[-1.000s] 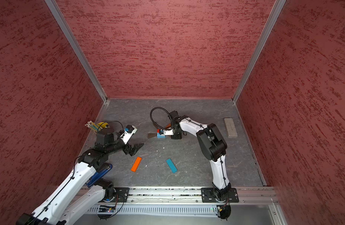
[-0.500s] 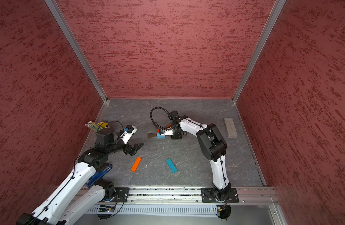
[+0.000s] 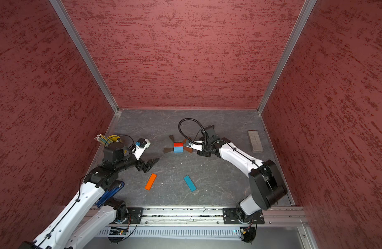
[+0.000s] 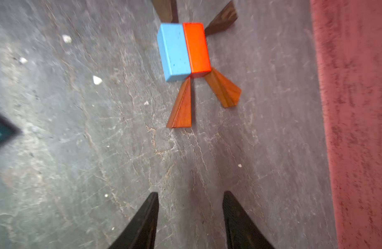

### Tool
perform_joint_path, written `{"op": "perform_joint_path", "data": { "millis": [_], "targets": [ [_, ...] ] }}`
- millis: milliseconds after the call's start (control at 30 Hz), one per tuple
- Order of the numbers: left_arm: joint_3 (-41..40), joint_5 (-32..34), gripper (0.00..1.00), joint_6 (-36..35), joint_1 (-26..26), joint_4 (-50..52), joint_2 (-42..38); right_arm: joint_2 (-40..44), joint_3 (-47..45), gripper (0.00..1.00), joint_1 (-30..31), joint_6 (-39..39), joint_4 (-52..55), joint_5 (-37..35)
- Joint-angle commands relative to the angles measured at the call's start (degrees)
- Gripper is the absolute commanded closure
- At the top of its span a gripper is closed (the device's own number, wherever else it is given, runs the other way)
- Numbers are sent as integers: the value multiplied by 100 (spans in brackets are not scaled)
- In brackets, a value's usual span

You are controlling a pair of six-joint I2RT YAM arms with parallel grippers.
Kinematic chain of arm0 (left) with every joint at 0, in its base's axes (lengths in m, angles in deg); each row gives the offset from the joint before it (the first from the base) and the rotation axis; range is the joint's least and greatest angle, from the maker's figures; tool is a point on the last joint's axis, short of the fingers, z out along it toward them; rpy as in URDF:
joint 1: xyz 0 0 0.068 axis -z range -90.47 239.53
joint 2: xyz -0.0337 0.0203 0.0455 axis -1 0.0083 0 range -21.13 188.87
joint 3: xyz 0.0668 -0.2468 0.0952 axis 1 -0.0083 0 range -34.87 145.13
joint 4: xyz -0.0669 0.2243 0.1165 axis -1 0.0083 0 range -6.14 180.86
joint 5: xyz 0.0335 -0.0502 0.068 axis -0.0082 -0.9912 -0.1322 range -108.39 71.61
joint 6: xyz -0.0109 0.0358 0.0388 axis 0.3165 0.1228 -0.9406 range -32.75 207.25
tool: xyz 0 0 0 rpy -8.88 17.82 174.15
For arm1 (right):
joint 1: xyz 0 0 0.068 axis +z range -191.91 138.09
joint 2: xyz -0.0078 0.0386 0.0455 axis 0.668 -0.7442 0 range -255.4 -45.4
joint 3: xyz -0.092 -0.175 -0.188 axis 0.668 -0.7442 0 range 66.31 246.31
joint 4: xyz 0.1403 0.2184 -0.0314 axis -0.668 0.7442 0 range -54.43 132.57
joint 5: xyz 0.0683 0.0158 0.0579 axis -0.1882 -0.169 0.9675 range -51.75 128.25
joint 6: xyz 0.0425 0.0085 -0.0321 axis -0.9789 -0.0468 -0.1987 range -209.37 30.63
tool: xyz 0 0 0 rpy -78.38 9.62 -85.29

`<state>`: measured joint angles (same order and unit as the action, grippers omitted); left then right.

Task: Assemble a small pinwheel with building blocks
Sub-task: Pick up the building block from the center of the board.

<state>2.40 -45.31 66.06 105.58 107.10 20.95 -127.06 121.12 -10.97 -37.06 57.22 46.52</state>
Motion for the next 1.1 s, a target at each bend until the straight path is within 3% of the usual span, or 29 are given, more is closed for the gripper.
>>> {"op": "perform_joint_path", "data": {
  "millis": [0,100,200,433,600,767,1067],
  "targets": [
    [-125,-304,0,146,-48,-501,-247,859,-642,41,297,-1612,-1028,-41],
    [-123,-384,0,312,-75,-636,-331,1118,-489,39,469,-3249,-872,-204],
    [7,-311,0,473,-72,-489,-422,956,-105,44,550,-4587,-188,-148],
    [632,-180,0,2168,-68,481,-558,1152,-723,45,1653,-5573,309,-819],
    [1392,109,0,3403,-76,1923,-262,1038,-763,43,2036,-6316,470,-902],
    [1897,481,0,4071,-77,3115,3,653,-1007,43,2680,-7047,305,-1095],
    [1836,333,0,4388,-80,3227,-322,-432,-1064,46,3142,-7585,222,-1559]
  ]
}}
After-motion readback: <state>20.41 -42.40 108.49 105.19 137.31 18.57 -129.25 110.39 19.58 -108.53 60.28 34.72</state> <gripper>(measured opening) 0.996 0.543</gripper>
